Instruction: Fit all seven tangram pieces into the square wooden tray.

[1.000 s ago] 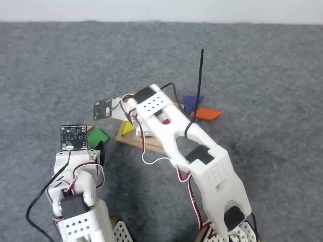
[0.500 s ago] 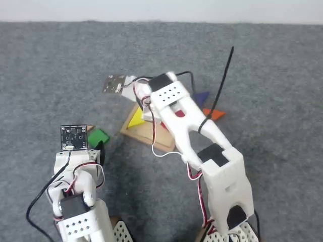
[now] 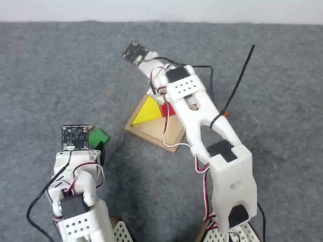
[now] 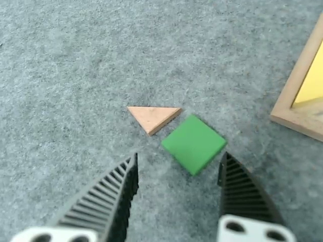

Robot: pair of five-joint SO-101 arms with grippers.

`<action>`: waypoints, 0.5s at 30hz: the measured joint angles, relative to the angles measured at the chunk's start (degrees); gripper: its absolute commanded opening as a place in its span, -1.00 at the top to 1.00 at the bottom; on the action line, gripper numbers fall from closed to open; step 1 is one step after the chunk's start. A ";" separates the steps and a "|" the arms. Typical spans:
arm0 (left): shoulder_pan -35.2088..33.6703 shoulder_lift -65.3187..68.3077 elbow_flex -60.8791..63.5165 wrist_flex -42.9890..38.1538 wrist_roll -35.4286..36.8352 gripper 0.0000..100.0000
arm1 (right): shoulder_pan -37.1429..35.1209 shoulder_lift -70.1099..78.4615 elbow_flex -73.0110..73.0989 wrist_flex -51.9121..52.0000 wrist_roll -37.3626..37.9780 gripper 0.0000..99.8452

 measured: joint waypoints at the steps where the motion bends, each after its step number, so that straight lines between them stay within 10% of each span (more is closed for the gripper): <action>1: 0.00 0.00 0.00 0.00 -0.18 0.52 | 0.18 0.09 0.00 -0.70 -0.18 0.98; 15: 0.00 0.00 0.00 0.00 -0.18 0.52 | 0.26 3.87 0.00 -4.57 -0.53 0.91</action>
